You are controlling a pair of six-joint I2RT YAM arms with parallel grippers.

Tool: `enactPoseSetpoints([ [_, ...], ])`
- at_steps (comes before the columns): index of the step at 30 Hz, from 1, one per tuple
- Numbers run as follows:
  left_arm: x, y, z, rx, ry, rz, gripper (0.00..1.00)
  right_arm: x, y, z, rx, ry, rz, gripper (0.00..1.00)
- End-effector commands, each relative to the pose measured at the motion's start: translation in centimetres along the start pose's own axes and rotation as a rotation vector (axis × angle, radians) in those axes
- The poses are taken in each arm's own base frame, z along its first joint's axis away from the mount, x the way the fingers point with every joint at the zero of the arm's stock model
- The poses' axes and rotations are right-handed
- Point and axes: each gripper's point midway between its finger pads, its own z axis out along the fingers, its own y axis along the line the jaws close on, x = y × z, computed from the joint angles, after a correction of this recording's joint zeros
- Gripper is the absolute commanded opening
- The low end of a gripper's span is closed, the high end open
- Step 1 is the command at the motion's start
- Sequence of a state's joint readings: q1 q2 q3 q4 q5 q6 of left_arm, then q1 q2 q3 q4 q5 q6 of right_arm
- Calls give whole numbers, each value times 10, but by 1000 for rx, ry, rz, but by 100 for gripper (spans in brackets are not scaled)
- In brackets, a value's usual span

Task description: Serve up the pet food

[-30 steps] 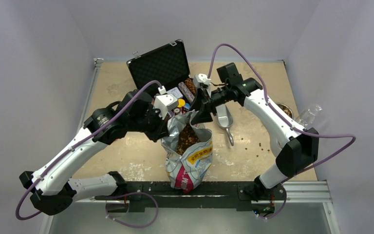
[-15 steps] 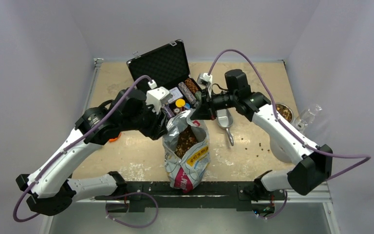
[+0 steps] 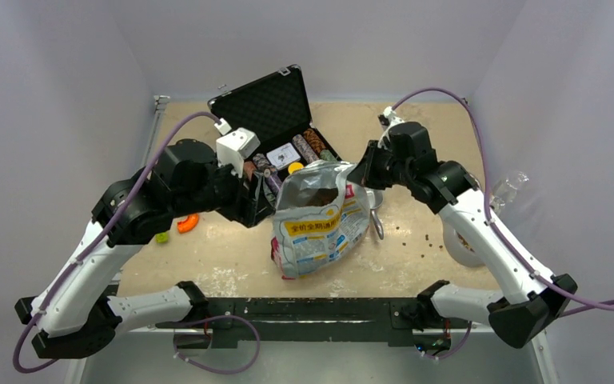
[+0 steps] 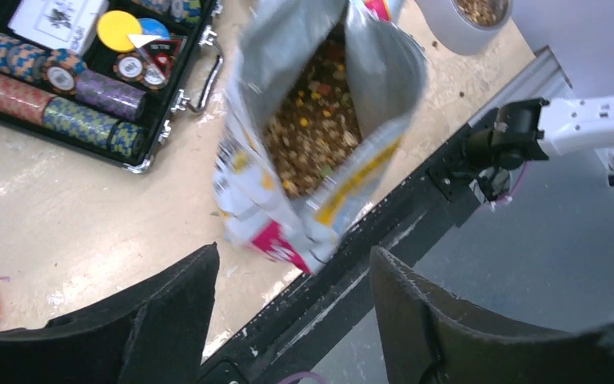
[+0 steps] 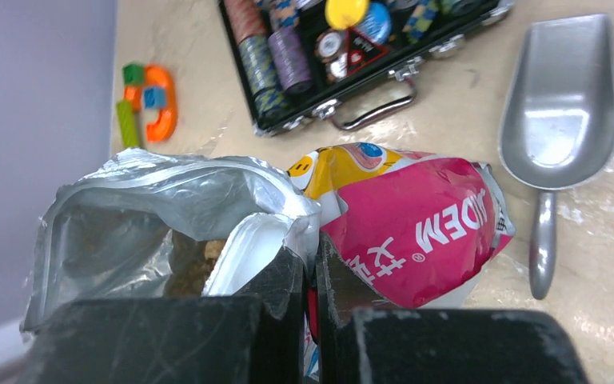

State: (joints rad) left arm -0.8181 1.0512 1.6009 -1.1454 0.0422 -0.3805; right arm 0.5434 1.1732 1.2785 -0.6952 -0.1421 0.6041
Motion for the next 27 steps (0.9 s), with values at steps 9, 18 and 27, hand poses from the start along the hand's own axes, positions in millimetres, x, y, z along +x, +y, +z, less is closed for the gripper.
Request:
enactPoseSetpoints([
  [9, 9, 10, 21, 17, 71, 242, 71, -64, 34, -13, -116, -232, 61, 0],
  [18, 2, -5, 61, 127, 120, 261, 73, -60, 40, -17, -173, -225, -131, 0],
  [27, 9, 16, 73, 32, 115, 276, 0, -64, 12, -18, -212, -217, -233, 0],
])
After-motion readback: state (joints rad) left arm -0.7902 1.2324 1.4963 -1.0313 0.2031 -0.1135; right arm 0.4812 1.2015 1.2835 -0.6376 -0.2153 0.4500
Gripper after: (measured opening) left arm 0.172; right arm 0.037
